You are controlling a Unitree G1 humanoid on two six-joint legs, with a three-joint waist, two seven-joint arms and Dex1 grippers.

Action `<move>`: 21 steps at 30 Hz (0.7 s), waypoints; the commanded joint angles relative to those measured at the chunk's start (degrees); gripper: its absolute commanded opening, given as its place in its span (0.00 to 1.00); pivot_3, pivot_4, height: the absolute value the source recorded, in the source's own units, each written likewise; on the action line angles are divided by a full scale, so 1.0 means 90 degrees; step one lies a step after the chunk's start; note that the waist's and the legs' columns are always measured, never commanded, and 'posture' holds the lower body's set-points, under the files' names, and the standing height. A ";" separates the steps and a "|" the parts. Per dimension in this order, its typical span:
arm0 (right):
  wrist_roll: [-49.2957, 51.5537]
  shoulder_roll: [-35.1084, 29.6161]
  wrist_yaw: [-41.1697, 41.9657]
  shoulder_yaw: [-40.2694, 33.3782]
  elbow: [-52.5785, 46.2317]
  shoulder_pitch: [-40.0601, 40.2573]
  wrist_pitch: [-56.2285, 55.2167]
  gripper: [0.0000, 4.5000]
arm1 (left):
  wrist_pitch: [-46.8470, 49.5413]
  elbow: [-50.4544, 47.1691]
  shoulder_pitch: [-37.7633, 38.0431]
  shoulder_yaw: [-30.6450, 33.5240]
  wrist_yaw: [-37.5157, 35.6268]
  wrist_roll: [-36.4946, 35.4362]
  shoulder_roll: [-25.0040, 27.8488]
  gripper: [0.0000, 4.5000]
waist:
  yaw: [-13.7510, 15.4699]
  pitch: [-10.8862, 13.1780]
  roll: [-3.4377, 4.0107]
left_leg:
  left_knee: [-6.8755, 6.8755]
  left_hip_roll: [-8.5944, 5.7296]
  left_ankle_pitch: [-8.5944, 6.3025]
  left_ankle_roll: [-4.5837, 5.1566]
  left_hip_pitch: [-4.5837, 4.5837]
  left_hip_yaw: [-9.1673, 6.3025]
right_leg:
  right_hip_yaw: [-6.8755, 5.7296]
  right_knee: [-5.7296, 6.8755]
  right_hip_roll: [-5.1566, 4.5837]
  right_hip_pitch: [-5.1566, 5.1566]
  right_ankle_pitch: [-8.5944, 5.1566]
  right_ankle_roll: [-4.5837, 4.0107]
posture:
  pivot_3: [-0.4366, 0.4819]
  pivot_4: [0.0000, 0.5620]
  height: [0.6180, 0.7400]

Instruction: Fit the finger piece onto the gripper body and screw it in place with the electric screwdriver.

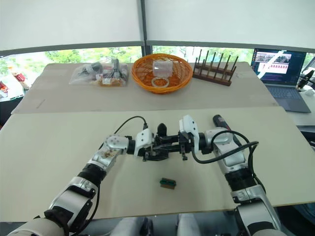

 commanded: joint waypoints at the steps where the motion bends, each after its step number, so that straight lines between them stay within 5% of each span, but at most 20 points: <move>1: -0.0487 0.0111 -0.0584 0.0142 0.0185 0.0746 -0.0064 0.09 | 0.0257 -0.0139 -0.0039 0.0021 0.0026 -0.0011 0.0016 0.54 | 0.0002 -0.0024 -0.0013 | -0.0003 0.0000 -0.0002 0.0000 0.0002 0.0000 | 0.0001 0.0000 -0.0001 0.0001 0.0000 0.0000 | 0.48 0.27 1.00; 16: -0.0578 -0.0391 0.0594 0.0731 0.0558 0.0344 0.0446 0.09 | 0.0464 -0.0180 -0.0097 0.0084 -0.0198 -0.0110 0.0083 0.54 | -0.0006 -0.0033 -0.0012 | -0.0009 -0.0001 -0.0021 -0.0020 0.0017 0.0001 | -0.0001 -0.0001 -0.0001 0.0008 -0.0005 -0.0007 | 0.48 0.27 1.00; 21: -0.0789 -0.0331 -0.0006 0.0681 0.0503 0.0501 0.0224 0.09 | 0.0427 -0.0232 -0.0083 0.0093 -0.0116 -0.0093 0.0046 0.54 | 0.0027 -0.0038 -0.0019 | -0.0011 0.0004 -0.0022 -0.0021 0.0023 -0.0003 | -0.0003 -0.0003 -0.0002 0.0006 -0.0008 -0.0012 | 0.48 0.27 1.00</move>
